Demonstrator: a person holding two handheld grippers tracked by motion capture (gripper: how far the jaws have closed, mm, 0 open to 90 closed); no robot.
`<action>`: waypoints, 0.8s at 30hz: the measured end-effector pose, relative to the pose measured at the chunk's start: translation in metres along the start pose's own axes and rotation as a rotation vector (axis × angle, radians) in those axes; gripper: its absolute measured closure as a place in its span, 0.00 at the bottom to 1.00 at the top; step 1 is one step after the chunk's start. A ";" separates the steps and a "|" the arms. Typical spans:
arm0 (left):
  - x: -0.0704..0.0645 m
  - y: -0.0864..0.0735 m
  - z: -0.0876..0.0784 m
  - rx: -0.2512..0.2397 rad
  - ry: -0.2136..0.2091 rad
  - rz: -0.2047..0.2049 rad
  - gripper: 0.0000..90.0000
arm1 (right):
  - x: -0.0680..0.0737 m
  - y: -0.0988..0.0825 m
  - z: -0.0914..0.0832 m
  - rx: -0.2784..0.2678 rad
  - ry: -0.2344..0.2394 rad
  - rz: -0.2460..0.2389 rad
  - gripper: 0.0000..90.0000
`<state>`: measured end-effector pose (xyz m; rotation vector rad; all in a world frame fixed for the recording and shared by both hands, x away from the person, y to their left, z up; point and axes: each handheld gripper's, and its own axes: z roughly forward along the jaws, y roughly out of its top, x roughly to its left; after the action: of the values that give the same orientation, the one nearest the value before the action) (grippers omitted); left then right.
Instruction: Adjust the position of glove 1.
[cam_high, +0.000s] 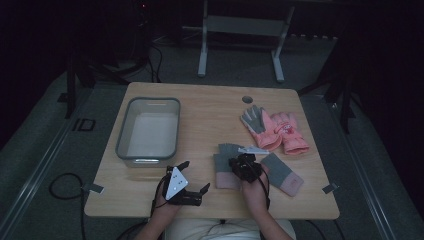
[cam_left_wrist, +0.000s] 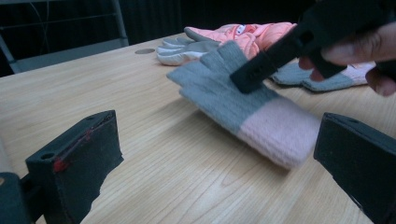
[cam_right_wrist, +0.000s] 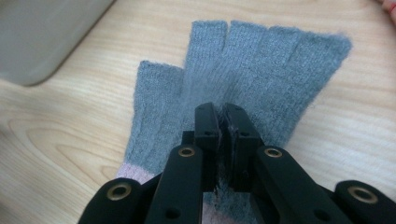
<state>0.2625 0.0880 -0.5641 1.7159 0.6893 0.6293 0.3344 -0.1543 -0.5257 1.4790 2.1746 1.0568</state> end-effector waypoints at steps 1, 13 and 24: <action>0.000 0.000 0.000 0.001 -0.002 0.000 0.00 | -0.001 -0.002 0.002 0.009 0.003 0.004 0.94; 0.000 0.000 0.000 0.002 -0.004 -0.001 0.00 | -0.004 -0.013 0.021 0.026 -0.010 0.025 0.89; 0.000 0.000 0.000 0.005 -0.005 0.002 0.00 | -0.025 0.009 -0.005 -0.064 0.013 -0.060 0.72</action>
<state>0.2629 0.0876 -0.5639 1.7224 0.6858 0.6247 0.3478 -0.1771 -0.5199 1.3737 2.1595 1.1078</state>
